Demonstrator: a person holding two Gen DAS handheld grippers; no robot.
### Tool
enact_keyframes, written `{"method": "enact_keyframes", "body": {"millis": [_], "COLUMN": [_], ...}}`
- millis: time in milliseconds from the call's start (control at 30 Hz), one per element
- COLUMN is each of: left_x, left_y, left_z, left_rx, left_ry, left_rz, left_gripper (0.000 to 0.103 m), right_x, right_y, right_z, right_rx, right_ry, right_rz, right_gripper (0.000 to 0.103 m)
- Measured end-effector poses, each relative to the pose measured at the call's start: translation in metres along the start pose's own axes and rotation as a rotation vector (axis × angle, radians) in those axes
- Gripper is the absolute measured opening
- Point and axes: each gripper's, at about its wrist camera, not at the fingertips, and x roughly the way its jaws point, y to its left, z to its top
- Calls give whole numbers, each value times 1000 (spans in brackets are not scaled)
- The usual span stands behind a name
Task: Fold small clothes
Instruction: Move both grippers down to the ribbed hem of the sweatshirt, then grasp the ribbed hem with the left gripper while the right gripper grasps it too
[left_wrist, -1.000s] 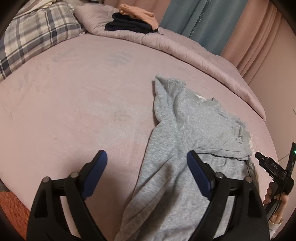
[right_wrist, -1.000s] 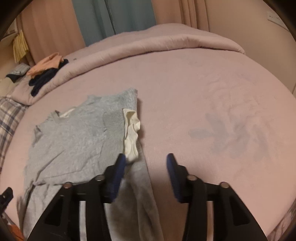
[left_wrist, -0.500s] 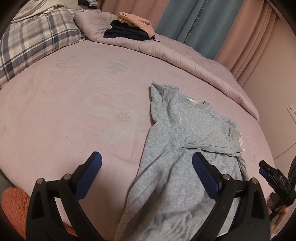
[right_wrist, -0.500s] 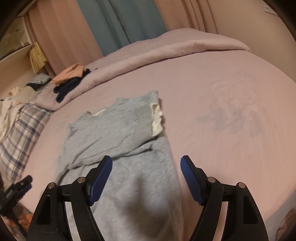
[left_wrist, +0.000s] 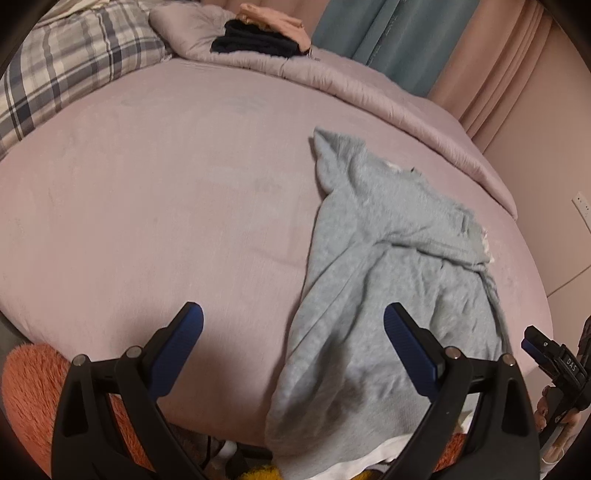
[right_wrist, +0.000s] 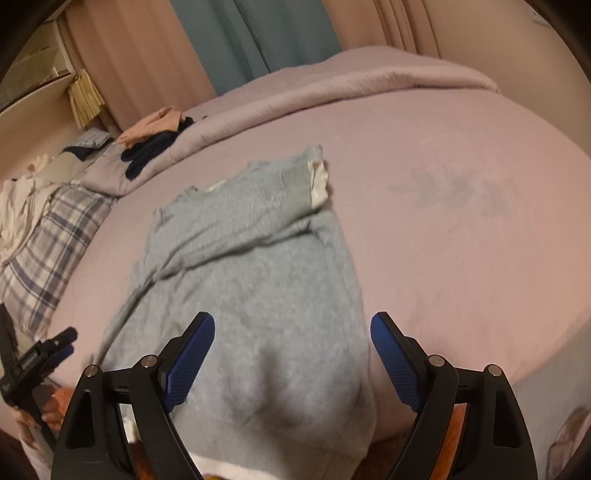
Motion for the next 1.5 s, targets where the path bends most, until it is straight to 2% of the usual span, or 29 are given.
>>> {"method": "enact_keyframes", "body": {"millis": [333, 600, 1033, 1333, 1400, 1500], "left_x": [-2, 8, 11, 13, 12, 14], "left_y": [11, 16, 14, 5, 1, -3], "left_z": [-23, -39, -51, -61, -63, -67], "left_rx": [-15, -39, -24, -3, 11, 14], "left_ry": [41, 113, 156, 207, 216, 237], "left_rz": [-5, -32, -74, -140, -157, -184], "left_gripper": [97, 89, 82, 70, 66, 66], "right_x": [2, 13, 16, 9, 5, 3], "right_y": [-3, -1, 4, 3, 1, 2], "right_z": [-27, -43, -49, -57, -60, -62], "right_rx": [32, 38, 25, 20, 16, -6], "right_ry": [72, 128, 138, 121, 115, 120], "right_rz": [-4, -6, -53, -87, -91, -112], "right_gripper": [86, 86, 86, 86, 82, 72]}}
